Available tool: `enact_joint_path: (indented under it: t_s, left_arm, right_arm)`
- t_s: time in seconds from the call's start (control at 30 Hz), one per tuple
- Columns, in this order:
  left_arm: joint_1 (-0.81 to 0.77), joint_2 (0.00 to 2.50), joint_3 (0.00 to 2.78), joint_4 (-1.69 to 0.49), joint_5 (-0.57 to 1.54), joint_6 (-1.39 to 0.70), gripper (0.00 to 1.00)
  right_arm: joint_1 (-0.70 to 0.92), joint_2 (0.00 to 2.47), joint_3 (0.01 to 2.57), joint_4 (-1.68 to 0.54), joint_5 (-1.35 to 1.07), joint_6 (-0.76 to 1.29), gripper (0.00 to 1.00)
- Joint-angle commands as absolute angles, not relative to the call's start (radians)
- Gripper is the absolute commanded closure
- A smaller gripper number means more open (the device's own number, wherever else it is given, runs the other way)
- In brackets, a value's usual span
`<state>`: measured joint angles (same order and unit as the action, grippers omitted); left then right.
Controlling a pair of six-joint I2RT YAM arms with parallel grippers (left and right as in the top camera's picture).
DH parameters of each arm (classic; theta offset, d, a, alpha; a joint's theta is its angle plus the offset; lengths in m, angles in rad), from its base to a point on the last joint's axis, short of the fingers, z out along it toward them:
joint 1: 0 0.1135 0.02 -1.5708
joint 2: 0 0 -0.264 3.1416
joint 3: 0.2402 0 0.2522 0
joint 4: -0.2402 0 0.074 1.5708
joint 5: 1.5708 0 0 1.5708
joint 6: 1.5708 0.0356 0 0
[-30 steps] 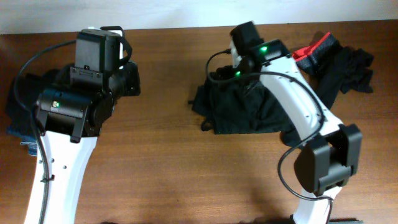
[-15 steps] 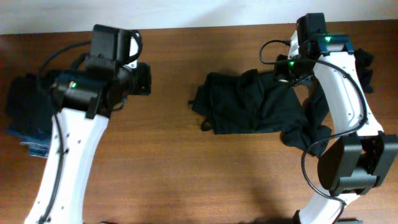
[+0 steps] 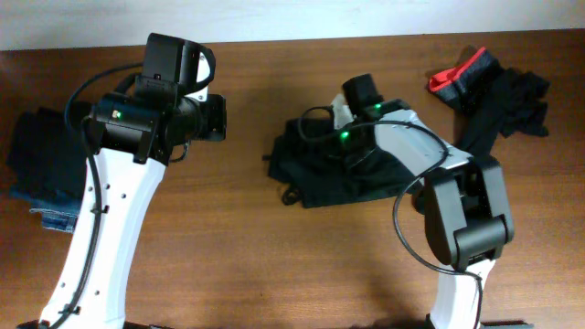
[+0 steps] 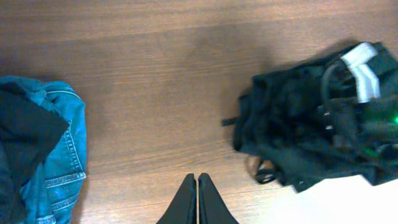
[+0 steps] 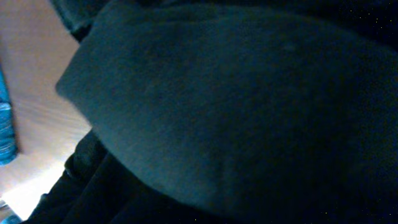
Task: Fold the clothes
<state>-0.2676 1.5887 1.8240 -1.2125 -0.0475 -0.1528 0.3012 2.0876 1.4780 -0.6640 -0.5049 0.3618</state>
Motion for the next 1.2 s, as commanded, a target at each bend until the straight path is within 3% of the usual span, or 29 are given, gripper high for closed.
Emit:
enact_joint_path:
  t_s: [0.0,0.13,0.23,0.27,0.33,0.43,0.6,0.8,1.17]
  left_arm:
    - [-0.266,1.576,1.834,-1.213,0.005,-0.137,0.96]
    - [-0.266,1.576,1.834,-1.204,0.009,-0.137,0.96]
    - [-0.266,1.578,1.834,-1.195,0.009,-0.137,0.96]
    - [-0.268,1.578,1.834,-1.194,0.014,-0.137,0.96]
    - [-0.274,1.589,1.834,-1.195,0.048,-0.137,0.93]
    - [-0.289,1.617,1.833,-1.199,0.088,-0.137,0.92]
    - [-0.358,1.726,1.833,-1.187,0.095,-0.138,0.91]
    - [-0.448,1.881,1.833,-1.131,0.132,-0.145,0.93]
    - [-0.521,2.154,1.833,-1.089,0.131,-0.14,0.93]
  right_arm:
    - [0.329,2.139,1.459,-0.644,-0.502,0.397,0.96]
    - [0.312,2.091,1.518,-0.662,-0.506,0.315,0.95]
    - [0.289,2.028,1.583,-0.723,-0.505,0.284,0.81]
    - [0.277,2.009,1.607,-0.748,-0.505,0.285,0.71]
    - [0.226,1.961,1.685,-0.852,-0.504,0.284,0.31]
    - [0.144,1.937,1.752,-0.993,-0.499,0.276,0.12]
    - [-0.061,1.951,1.765,-1.16,-0.454,0.172,0.0]
    - [-0.216,2.016,1.742,-1.205,-0.464,0.052,0.01]
    - [-0.222,2.151,1.542,-1.116,-0.694,-0.12,0.01]
